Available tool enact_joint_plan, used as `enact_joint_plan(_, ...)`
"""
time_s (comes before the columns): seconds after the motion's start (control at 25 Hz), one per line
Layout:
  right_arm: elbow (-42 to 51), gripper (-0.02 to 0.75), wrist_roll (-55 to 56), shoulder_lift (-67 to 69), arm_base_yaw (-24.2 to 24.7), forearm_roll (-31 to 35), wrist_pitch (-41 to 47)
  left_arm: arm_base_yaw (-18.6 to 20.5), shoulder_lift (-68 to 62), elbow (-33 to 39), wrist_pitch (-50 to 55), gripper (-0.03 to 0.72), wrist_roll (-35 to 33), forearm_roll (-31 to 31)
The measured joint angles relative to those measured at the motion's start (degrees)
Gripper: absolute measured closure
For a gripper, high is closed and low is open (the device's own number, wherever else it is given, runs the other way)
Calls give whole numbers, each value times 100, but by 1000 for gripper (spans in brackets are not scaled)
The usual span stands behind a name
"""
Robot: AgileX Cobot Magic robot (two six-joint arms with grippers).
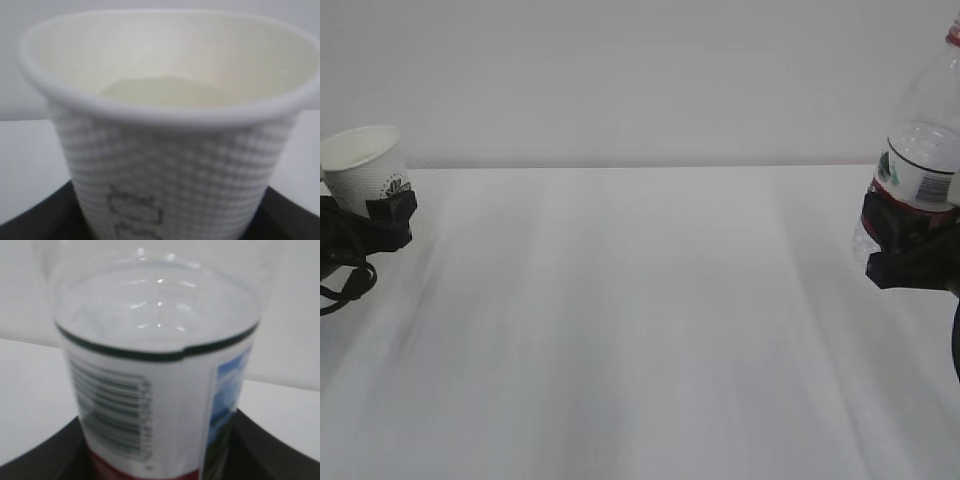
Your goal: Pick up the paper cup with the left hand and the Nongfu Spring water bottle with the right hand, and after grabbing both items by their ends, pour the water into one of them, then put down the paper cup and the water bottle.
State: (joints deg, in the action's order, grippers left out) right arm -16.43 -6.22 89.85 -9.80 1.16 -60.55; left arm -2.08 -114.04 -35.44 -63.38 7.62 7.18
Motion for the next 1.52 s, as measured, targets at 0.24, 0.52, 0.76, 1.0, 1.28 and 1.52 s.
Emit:
enact_joint_plan(0.24,0,295,-8,0,0,0,-10,0,-163,-291,-9,185,0,0)
enact_joint_plan(0.52,0,295,-23,0,0,0,-10,0,-526,-690,-9,187,0,-10)
enact_joint_plan(0.76,0,295,-115,0,0,0,-22,0,-844,-948,-9,187,0,-17)
enact_joint_plan(1.0,0,295,-128,0,0,0,-22,0,-1195,-1215,-9,187,0,-17)
enact_joint_plan(1.28,0,295,-131,0,0,0,-22,0,-1503,-1481,-9,187,0,-17)
enact_joint_plan(1.52,0,295,-131,0,0,0,-25,0,-1686,-1708,-19,188,0,-17)
